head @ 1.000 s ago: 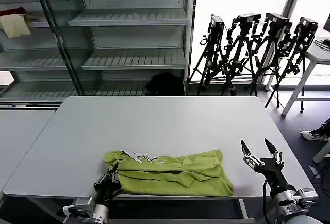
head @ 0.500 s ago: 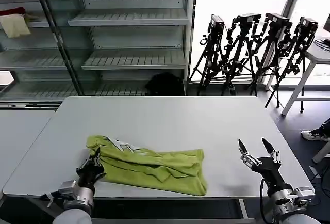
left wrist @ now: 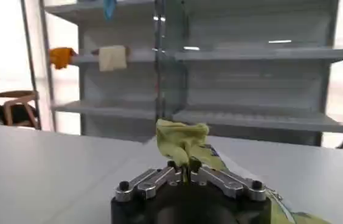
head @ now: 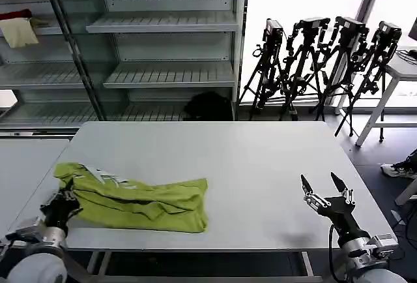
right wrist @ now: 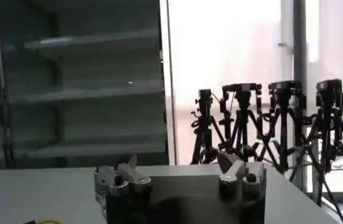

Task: Fold and organize the clothes.

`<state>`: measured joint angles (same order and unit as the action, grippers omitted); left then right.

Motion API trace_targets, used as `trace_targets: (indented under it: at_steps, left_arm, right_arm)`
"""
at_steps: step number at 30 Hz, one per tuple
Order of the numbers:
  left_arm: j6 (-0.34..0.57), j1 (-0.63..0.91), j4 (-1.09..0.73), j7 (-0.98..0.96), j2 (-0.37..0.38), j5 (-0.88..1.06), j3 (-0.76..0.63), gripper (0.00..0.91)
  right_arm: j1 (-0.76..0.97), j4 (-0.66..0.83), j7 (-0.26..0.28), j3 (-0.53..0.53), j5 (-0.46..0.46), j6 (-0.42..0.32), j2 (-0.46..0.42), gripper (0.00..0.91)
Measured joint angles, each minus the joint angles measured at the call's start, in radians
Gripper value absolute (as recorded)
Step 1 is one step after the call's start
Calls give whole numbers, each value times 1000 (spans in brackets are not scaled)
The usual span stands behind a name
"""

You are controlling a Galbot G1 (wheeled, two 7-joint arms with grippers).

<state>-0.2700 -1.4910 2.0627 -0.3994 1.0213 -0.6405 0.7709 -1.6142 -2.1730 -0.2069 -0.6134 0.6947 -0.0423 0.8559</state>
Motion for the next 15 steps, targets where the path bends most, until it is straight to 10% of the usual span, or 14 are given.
trace_targets:
  at_steps: [15]
  left_arm:
    - [45,-21,100,70,45,99,-72,10]
  right_arm:
    - [21,-7,-3,14,-10,22,11,907]
